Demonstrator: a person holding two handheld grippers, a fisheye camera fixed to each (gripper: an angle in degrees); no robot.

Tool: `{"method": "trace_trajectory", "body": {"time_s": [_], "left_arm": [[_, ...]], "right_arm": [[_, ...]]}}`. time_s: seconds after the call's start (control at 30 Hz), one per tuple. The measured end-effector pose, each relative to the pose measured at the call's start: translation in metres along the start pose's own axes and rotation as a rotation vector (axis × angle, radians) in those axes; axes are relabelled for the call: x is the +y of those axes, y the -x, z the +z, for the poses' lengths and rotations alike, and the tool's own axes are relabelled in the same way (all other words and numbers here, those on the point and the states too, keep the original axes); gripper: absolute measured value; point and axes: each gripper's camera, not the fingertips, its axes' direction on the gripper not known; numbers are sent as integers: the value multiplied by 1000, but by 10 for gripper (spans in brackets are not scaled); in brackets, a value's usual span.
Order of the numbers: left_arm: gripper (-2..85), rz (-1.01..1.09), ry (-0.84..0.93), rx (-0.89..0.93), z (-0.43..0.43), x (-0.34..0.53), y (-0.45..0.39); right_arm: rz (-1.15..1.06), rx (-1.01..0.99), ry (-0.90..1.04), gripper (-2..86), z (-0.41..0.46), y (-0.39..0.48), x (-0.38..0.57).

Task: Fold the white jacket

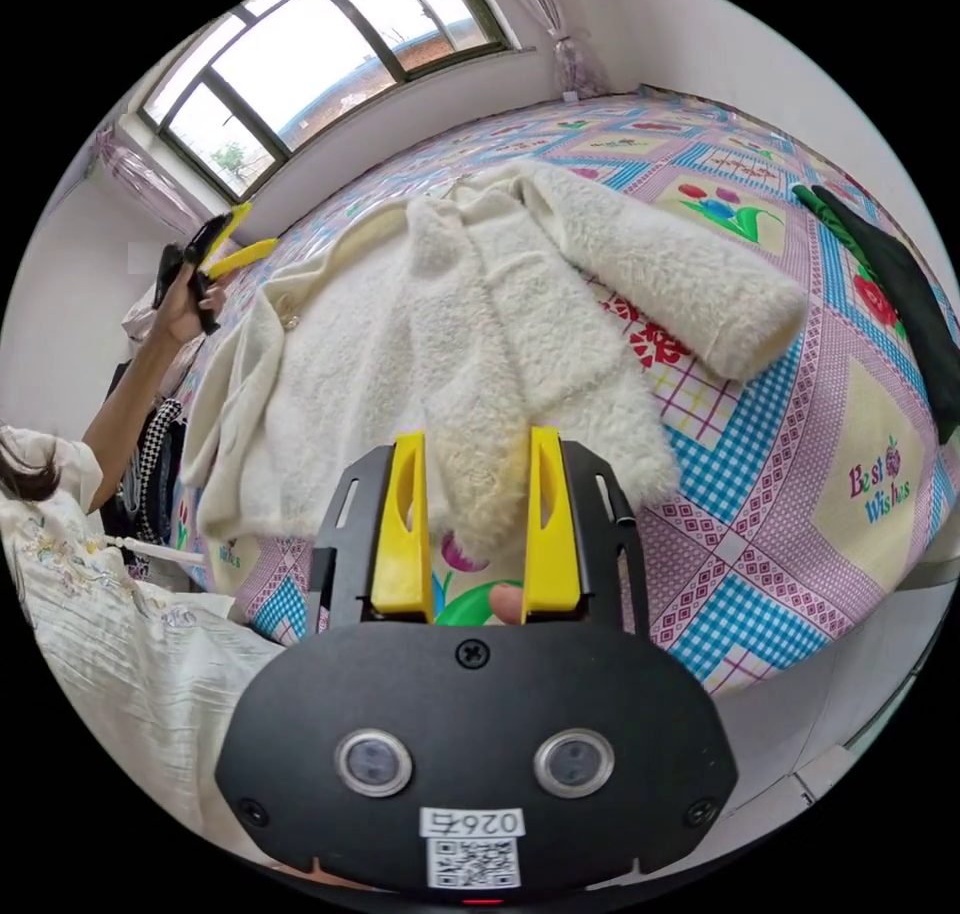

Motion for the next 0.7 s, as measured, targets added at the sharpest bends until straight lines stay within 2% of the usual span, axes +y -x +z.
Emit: {"method": "trace_trajectory", "body": {"time_s": [0.07, 0.2, 0.23, 0.27, 0.3, 0.33, 0.4, 0.47, 0.53, 0.6, 0.7], "left_arm": [[259, 2, 144, 54, 73, -16, -1], [242, 12, 348, 38, 167, -44, -2], [174, 4, 475, 43, 197, -51, 2], [57, -41, 570, 10, 216, -57, 7], [46, -70, 567, -22, 218, -60, 10], [23, -51, 506, 37, 210, -68, 9], [22, -23, 365, 171, 183, -78, 11], [52, -43, 258, 171, 149, -80, 34], [99, -135, 230, 136, 129, -72, 66], [146, -216, 235, 145, 114, -54, 97], [180, -263, 217, 129, 88, -20, 124]], "right_arm": [[20, 4, -14, 105, -1, 0, 1], [17, -48, 35, 8, -4, -3, -2], [14, -57, 35, 4, -5, -2, -3], [-7, -54, 29, -2, -10, 2, -5], [-31, -33, 4, -6, -20, 9, -7], [-46, -27, -18, -6, -27, 13, -7], [-123, -32, -138, -4, -59, 35, -8], [-211, -26, -205, 4, -74, 58, -6], [-335, -59, -157, 30, -63, 82, -5], [-423, -108, 57, 78, -19, 97, -3], [-376, -207, 135, 89, -1, 87, 14]]}}
